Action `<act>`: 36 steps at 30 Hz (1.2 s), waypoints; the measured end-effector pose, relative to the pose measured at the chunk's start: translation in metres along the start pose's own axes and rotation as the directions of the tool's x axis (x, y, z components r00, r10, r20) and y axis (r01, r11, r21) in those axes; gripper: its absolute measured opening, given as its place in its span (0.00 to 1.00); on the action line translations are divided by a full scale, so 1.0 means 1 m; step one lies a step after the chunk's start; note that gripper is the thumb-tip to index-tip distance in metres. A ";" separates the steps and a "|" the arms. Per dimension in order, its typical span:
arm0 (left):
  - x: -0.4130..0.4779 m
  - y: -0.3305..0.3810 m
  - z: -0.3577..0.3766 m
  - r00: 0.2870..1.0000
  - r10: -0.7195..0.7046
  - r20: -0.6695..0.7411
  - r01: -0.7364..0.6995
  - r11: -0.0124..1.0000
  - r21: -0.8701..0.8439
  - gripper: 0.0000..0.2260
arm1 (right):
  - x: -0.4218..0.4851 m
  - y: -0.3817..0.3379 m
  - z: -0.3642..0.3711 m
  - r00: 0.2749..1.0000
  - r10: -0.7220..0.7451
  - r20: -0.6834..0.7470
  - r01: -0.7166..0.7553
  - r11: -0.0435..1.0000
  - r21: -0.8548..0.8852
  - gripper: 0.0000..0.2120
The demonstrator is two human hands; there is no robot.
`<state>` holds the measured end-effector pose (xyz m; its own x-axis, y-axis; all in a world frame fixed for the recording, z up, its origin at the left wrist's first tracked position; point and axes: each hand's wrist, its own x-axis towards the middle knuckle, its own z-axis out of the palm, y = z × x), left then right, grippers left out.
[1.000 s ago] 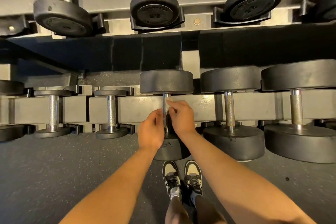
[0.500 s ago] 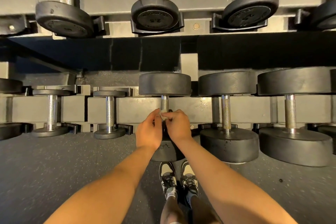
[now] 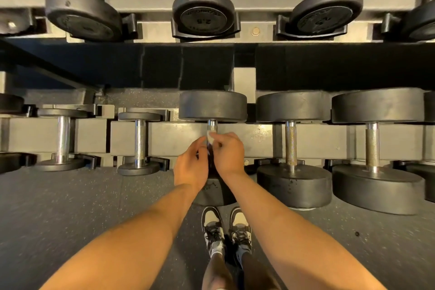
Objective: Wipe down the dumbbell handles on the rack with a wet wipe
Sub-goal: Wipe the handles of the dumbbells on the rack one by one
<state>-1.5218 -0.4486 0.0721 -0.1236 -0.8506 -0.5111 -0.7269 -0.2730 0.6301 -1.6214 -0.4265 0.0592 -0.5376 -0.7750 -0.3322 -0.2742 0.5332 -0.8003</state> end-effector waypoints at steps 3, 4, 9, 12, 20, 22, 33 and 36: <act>0.001 -0.001 0.001 1.000 0.009 -0.021 -0.010 1.000 -0.013 0.16 | 0.017 -0.012 -0.003 0.999 0.004 -0.053 0.005 0.987 0.159 0.14; 0.000 -0.002 0.001 1.000 0.006 -0.020 -0.006 1.000 -0.013 0.16 | 0.017 -0.011 -0.002 0.999 0.006 -0.041 0.000 0.988 0.154 0.14; 0.000 -0.002 -0.001 1.000 0.023 -0.004 -0.023 1.000 0.015 0.17 | -0.011 0.018 0.006 0.997 0.028 0.075 -0.026 0.999 -0.026 0.16; 0.000 -0.003 0.001 0.999 0.032 -0.010 -0.032 0.999 -0.005 0.17 | -0.005 0.009 0.002 0.999 0.033 -0.020 -0.032 0.998 0.051 0.15; -0.002 -0.003 0.001 1.000 -0.003 -0.012 0.002 0.998 -0.059 0.16 | 0.000 0.017 0.003 0.996 -0.023 0.087 0.026 0.999 -0.038 0.15; -0.002 -0.004 0.001 1.000 -0.002 -0.008 0.002 0.997 -0.073 0.16 | -0.008 0.026 0.003 0.992 -0.036 0.119 0.048 0.994 -0.099 0.17; -0.001 0.000 0.001 1.000 0.014 -0.008 -0.014 1.000 0.016 0.17 | -0.007 0.012 0.012 0.996 0.087 0.031 -0.089 0.994 0.062 0.12; -0.001 -0.003 0.000 1.000 0.021 -0.012 -0.021 0.999 0.028 0.17 | -0.001 0.012 0.005 1.000 0.008 0.020 -0.008 1.000 0.009 0.14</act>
<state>-1.5199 -0.4473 0.0706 -0.1305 -0.8615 -0.4906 -0.7426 -0.2429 0.6241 -1.6200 -0.4214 0.0474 -0.5238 -0.7772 -0.3488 -0.2627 0.5368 -0.8018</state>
